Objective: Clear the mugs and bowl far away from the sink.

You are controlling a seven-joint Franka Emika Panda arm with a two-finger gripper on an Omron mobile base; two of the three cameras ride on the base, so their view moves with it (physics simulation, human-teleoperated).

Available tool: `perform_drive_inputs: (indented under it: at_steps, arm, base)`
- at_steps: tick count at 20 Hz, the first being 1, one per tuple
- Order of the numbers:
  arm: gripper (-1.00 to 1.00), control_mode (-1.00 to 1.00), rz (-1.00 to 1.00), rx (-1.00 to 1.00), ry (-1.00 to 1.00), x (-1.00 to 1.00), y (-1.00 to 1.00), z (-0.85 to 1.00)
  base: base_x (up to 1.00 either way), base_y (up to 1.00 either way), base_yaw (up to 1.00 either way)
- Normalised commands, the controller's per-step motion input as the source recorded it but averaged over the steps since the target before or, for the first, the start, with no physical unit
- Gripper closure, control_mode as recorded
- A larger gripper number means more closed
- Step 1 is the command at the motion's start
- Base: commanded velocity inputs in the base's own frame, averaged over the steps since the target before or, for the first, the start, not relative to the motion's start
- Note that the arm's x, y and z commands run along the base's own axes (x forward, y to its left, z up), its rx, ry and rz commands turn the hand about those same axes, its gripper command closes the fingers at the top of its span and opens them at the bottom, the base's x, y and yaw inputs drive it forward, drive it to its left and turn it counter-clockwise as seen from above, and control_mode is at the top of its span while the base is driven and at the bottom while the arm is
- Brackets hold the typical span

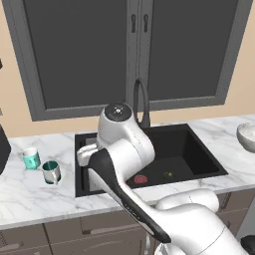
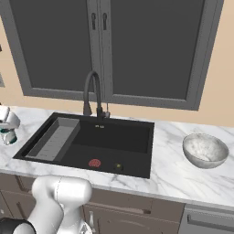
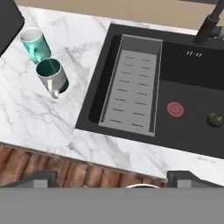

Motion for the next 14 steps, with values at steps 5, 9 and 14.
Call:
perform_drive_inputs:
  at_steps: [5,9,14]
  arm:
    - [-1.0,-1.0,0.02,0.0,0.0,-0.05,0.96,-0.18]
    - [-1.0,-1.0,0.06,0.0,0.0,0.0,0.78,-0.18]
    - [-1.0,-1.0,0.19,0.0,0.0,0.0,0.26,-0.38]
  base:
    - [0.0,0.0,0.0]
    - [0.0,0.0,0.0]
    - [0.0,0.0,0.0]
